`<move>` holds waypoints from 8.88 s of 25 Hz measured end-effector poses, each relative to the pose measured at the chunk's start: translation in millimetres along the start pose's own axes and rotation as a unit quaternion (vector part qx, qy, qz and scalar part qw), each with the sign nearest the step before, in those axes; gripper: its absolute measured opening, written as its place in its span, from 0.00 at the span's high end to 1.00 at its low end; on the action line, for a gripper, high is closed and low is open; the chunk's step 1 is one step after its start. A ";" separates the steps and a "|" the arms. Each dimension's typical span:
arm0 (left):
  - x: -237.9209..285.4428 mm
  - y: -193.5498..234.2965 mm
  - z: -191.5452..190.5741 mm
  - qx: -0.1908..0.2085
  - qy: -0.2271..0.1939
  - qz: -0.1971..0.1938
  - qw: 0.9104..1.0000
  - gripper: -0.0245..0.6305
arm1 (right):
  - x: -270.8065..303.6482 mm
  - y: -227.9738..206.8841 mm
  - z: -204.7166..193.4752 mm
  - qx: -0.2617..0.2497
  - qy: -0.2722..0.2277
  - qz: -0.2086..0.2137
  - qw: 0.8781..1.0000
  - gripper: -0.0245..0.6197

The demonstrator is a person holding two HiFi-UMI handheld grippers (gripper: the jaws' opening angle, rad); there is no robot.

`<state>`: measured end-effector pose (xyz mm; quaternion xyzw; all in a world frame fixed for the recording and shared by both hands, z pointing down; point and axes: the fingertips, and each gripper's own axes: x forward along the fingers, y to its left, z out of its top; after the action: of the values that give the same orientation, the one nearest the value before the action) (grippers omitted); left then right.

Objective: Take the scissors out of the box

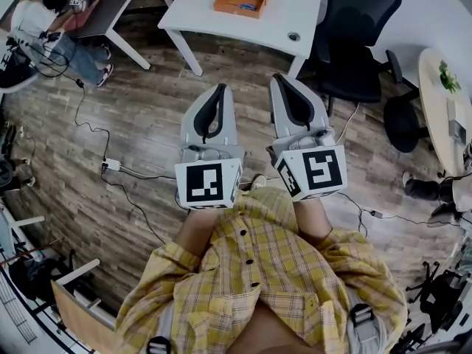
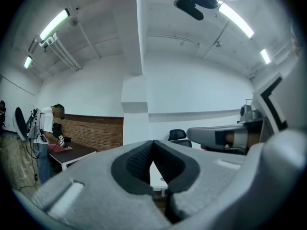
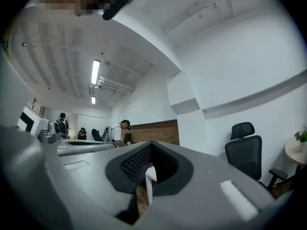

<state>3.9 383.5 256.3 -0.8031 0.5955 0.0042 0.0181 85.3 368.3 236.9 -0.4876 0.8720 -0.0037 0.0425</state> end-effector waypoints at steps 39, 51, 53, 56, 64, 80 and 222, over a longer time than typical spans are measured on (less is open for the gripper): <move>233.4 201.9 -21.4 -0.025 0.010 -0.099 0.995 0.96 | 280.2 -30.5 -36.2 -0.009 0.040 -0.112 0.993 0.95; 268.6 245.8 -21.5 -0.031 0.005 -0.114 0.993 0.96 | 341.1 -29.7 -45.7 -0.007 0.045 -0.137 0.989 0.95; 277.9 246.5 -22.8 -0.029 0.006 -0.117 0.993 0.96 | 347.2 -35.2 -45.8 -0.007 0.046 -0.139 0.989 0.95; 291.8 245.3 -26.2 -0.024 0.006 -0.121 0.992 0.96 | 355.9 -48.1 -51.7 0.000 0.046 -0.145 0.988 0.95; 331.7 250.6 -32.2 -0.015 0.010 -0.115 0.993 0.96 | 386.4 -80.6 -58.1 0.012 0.034 -0.141 0.989 0.95; 435.2 246.8 -32.9 -0.001 0.009 -0.122 0.992 0.96 | 450.1 -156.9 -58.0 0.012 0.030 -0.145 0.989 0.95; 637.1 131.6 -494.1 0.477 0.359 -0.599 0.534 0.84 | 514.6 -384.4 -173.6 0.110 0.125 -0.308 0.937 0.95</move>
<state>55.9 -280.8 728.9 -0.7784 -0.1544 -0.5807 0.1818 130.6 -277.2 392.0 -0.7204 0.6713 -0.1733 -0.0168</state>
